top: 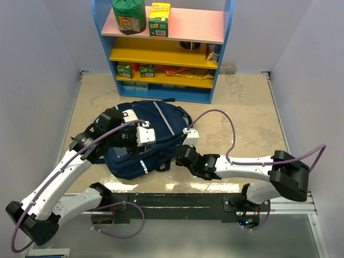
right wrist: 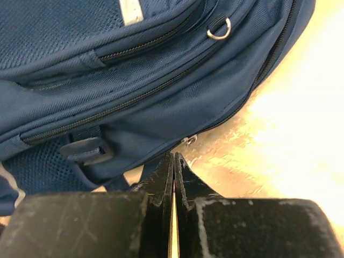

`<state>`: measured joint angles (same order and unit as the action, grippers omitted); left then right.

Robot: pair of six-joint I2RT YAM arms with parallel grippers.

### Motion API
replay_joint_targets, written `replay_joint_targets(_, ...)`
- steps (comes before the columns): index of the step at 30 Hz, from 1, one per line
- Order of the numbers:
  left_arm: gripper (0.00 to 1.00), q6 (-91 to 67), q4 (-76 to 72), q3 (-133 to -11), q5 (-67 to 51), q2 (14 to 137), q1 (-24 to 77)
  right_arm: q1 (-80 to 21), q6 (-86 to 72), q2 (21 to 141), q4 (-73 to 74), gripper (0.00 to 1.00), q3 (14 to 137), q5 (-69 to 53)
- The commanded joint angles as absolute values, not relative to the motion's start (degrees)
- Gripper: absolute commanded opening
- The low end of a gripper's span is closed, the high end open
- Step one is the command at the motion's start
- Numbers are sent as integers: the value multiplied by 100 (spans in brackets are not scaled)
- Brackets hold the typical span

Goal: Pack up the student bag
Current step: Zip the student bag at the center of the board.

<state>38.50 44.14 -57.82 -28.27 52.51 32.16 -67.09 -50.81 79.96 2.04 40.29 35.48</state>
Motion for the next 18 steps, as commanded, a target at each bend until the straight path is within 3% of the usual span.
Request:
replay_joint_targets(1, 66, 3314, 4264, -5731, -3543, 5528, 3559, -6715, -5001, 7822, 131, 0, 4016, 3401)
replay_joint_targets(4, 65, 3418, 4018, -5432, -3472, 5704, 3770, -6715, -5071, 7954, 403, 1, 4052, 3568)
replay_joint_targets(5, 65, 3436, 3938, -5371, -3472, 5782, 3823, -6715, -5106, 7998, 439, 19, 4043, 3612)
replay_joint_targets(7, 65, 3437, 3623, -5134, -3393, 5853, 3919, -6715, -5185, 8059, 396, 38, 3947, 3630)
replay_joint_targets(9, 66, 3419, 3411, -4967, -3323, 5985, 4069, -6715, -5221, 8077, 291, 46, 3807, 3656)
replay_joint_targets(18, 74, 3225, 2207, -4641, -2646, 6671, 4526, -6715, -5642, 7515, 176, 48, 3323, 3630)
